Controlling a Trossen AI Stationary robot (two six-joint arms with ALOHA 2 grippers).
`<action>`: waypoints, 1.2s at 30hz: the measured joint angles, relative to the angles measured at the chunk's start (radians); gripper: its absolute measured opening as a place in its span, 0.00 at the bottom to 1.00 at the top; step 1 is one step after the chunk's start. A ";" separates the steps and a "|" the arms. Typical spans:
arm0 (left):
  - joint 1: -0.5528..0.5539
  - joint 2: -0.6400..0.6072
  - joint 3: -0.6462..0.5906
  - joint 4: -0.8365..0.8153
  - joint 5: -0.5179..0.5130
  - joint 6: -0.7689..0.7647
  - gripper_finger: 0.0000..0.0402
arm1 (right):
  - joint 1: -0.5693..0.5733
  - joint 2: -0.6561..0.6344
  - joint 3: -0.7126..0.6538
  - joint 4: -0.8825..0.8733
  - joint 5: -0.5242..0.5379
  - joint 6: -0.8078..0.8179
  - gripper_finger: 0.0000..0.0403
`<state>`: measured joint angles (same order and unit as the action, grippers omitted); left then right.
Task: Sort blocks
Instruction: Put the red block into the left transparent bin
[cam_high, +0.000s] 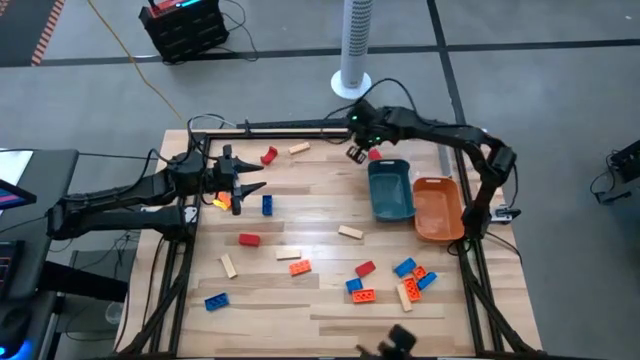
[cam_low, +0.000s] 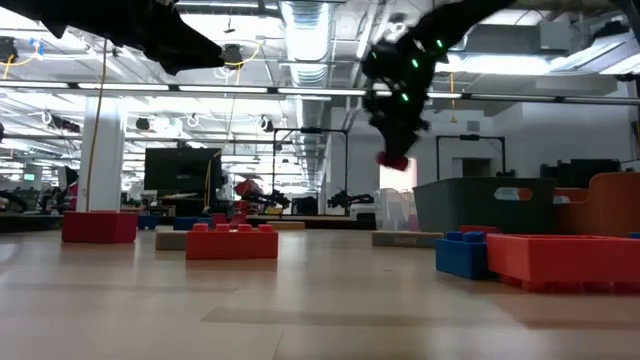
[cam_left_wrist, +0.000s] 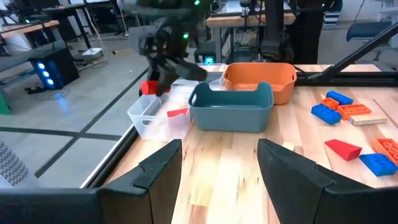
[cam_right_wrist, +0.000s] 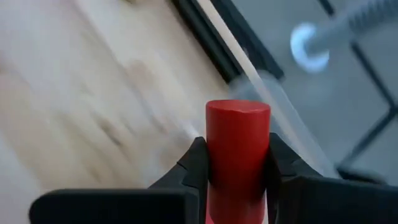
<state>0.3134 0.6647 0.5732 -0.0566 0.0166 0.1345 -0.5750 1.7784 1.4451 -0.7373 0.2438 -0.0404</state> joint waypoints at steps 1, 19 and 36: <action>0.000 0.000 0.000 0.000 0.000 0.000 0.51 | -0.022 -0.002 -0.031 0.008 -0.004 0.017 0.20; 0.002 0.003 0.000 -0.030 -0.034 0.027 0.51 | 0.032 -0.042 0.009 -0.005 -0.062 0.015 0.64; 0.017 0.120 0.000 -0.091 -0.261 0.047 0.51 | 0.319 -0.039 0.050 0.197 -0.114 -0.065 0.64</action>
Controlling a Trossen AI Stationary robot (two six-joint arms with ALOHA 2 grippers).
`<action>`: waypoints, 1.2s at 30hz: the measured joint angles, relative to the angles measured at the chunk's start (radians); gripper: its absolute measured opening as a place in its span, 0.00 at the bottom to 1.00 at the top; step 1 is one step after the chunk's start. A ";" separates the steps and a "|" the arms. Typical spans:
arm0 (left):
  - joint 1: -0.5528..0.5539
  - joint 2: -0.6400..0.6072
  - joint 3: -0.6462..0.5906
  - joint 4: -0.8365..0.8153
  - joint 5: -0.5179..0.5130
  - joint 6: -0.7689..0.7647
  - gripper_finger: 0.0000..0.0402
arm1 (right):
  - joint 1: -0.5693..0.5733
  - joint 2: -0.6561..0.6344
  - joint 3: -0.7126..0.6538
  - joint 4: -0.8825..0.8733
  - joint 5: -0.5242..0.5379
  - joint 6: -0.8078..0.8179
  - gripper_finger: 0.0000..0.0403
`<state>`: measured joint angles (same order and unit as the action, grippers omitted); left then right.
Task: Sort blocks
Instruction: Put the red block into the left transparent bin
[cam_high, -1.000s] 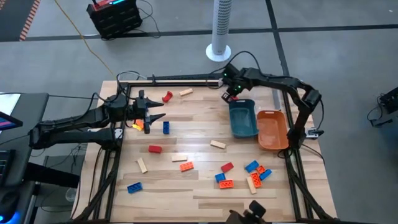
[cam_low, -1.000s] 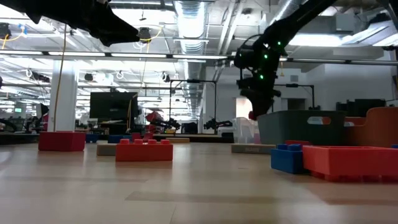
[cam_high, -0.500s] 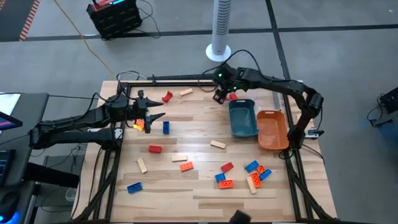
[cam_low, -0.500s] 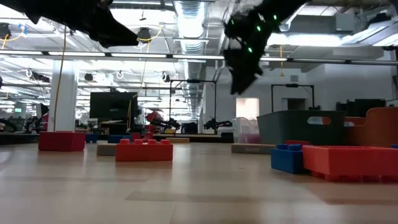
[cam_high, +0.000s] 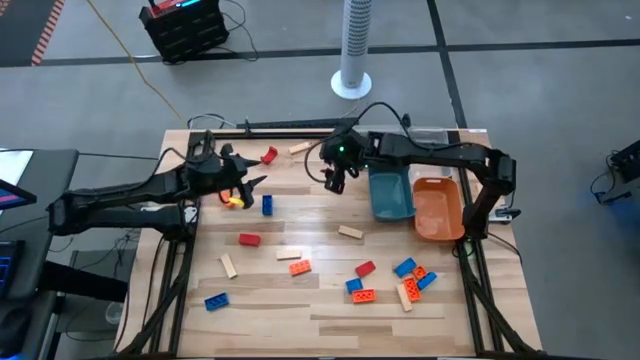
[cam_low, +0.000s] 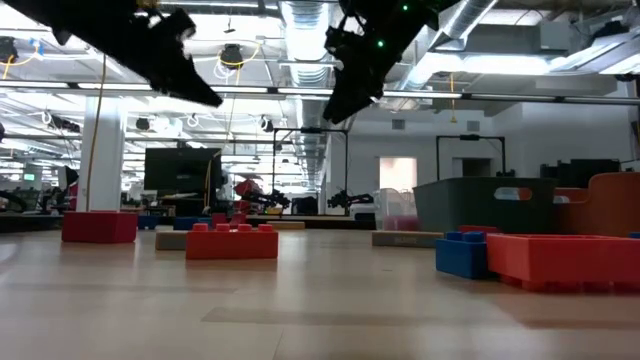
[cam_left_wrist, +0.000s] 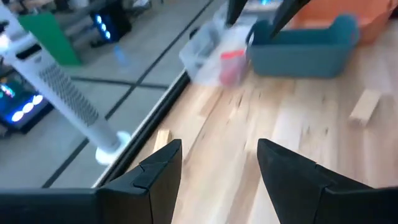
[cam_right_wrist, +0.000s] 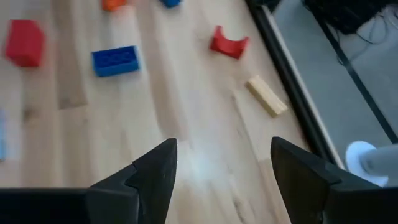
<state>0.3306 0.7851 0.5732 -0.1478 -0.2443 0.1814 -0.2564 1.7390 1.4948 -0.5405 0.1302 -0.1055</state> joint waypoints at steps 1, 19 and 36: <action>0.012 0.022 0.000 -0.001 0.000 0.000 0.51 | 0.009 0.000 0.000 0.000 -0.005 -0.001 0.65; 0.345 0.519 0.019 0.119 0.023 -0.202 0.51 | 0.077 0.002 -0.153 0.168 -0.002 -0.036 0.65; 0.405 0.866 0.221 0.061 -0.015 -0.248 0.77 | 0.126 0.000 -0.209 0.245 -0.001 -0.050 0.65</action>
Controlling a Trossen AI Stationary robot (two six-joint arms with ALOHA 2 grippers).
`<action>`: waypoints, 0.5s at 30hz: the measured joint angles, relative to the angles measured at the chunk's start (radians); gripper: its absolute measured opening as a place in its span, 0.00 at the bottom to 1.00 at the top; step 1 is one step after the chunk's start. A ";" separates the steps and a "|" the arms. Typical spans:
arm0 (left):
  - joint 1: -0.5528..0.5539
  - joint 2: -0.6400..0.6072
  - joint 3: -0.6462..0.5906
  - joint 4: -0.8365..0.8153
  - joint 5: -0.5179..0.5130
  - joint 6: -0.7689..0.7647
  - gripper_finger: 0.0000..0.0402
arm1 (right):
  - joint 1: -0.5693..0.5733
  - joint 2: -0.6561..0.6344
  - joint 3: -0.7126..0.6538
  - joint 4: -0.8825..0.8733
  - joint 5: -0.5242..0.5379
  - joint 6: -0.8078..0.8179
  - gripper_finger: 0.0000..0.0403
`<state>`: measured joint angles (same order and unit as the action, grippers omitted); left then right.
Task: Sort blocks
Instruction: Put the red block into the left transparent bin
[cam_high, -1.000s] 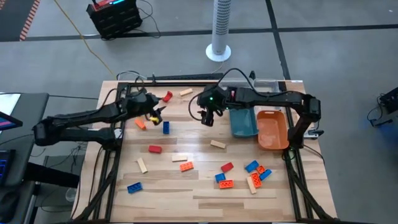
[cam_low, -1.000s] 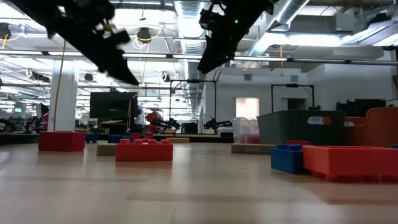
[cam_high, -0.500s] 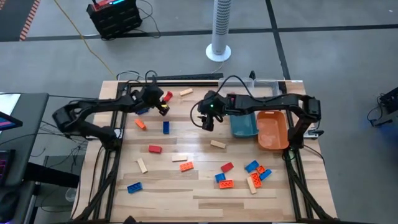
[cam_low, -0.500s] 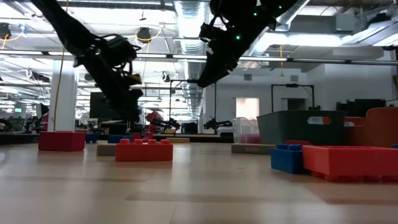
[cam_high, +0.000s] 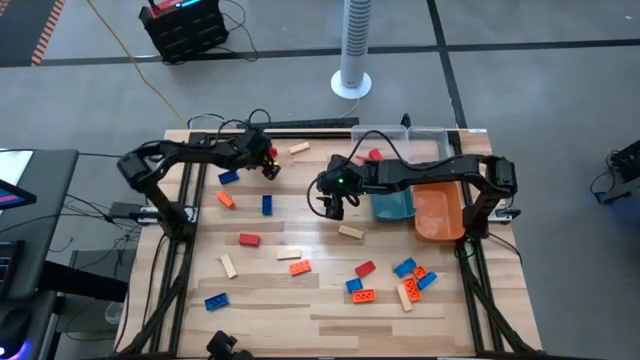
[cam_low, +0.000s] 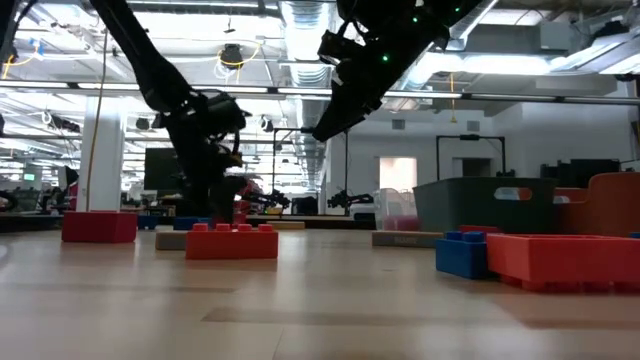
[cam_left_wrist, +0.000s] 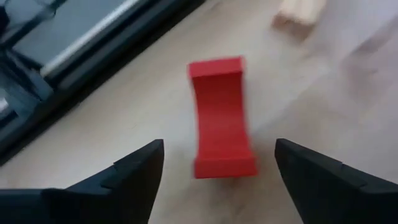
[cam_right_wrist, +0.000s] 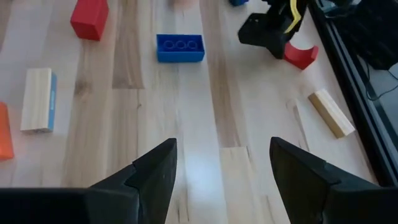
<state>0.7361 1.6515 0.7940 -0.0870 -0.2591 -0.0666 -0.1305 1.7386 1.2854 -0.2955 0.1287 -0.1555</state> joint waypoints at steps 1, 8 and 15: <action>0.006 0.012 0.000 0.006 0.002 -0.002 0.77 | 0.002 0.000 0.000 -0.001 0.000 -0.001 0.65; 0.019 0.047 0.002 0.046 0.040 -0.002 0.74 | -0.002 0.000 0.000 0.002 0.000 -0.006 0.65; 0.015 0.050 0.002 0.049 0.053 0.007 0.53 | -0.002 0.000 0.000 0.004 0.000 -0.003 0.65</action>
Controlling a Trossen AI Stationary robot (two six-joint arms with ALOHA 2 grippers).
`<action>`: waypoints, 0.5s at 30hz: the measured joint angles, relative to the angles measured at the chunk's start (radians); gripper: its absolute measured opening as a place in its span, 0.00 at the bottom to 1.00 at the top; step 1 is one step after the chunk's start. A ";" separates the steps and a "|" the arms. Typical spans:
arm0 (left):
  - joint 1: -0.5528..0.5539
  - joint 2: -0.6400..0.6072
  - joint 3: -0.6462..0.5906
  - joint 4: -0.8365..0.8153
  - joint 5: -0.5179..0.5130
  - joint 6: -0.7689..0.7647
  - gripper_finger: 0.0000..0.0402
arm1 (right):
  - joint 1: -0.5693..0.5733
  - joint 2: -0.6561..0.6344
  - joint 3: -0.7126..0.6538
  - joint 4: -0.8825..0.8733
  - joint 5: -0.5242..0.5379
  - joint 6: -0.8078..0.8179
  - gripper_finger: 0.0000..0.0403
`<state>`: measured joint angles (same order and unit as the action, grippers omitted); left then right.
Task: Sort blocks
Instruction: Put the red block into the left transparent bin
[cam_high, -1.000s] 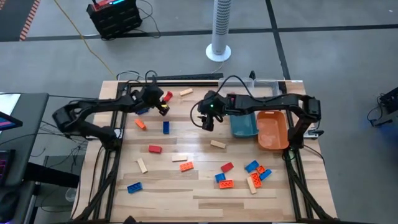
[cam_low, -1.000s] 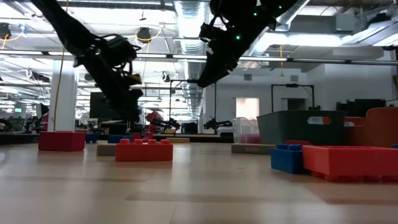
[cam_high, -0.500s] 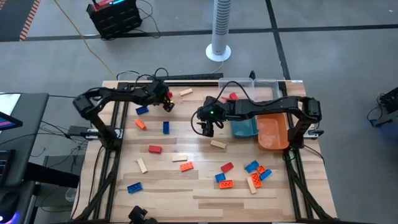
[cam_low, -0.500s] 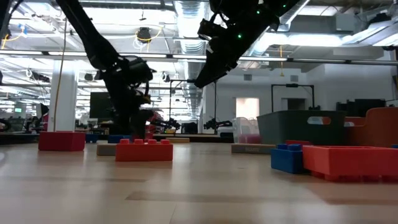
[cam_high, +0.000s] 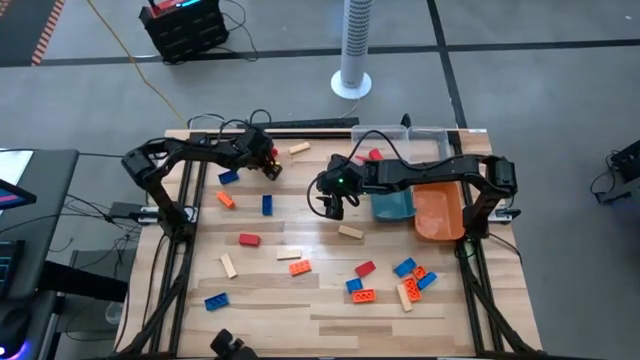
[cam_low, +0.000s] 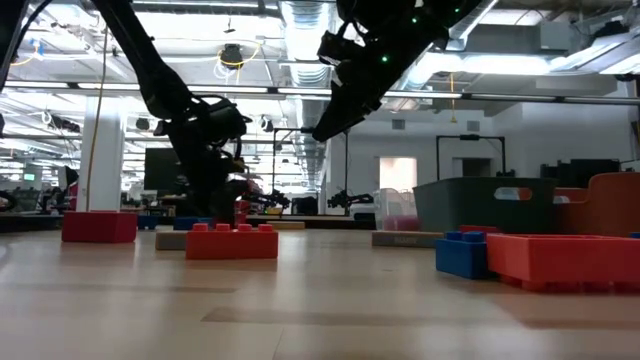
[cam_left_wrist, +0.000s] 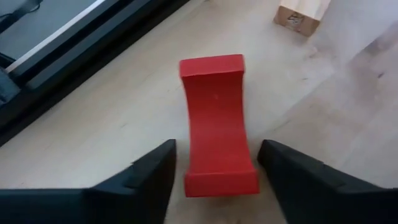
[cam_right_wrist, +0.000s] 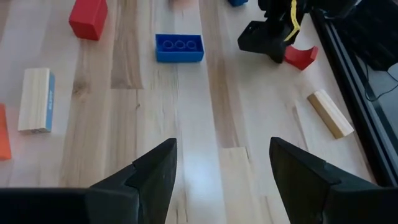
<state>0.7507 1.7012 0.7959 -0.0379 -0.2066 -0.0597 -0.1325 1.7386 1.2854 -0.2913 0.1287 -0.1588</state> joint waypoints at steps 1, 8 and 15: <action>0.000 0.000 0.000 -0.001 0.010 0.007 0.47 | 0.000 0.000 0.000 0.000 0.000 0.000 0.65; -0.006 -0.061 -0.005 -0.076 0.117 0.066 0.31 | -0.024 0.000 0.000 -0.027 0.017 -0.051 0.65; -0.040 -0.211 -0.004 -0.095 0.426 0.117 0.31 | -0.011 0.000 0.001 -0.018 0.087 -0.254 0.65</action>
<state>0.7103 1.4905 0.7921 -0.1330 0.2190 0.0570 -0.1432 1.7386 1.2861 -0.3091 0.2157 -0.4129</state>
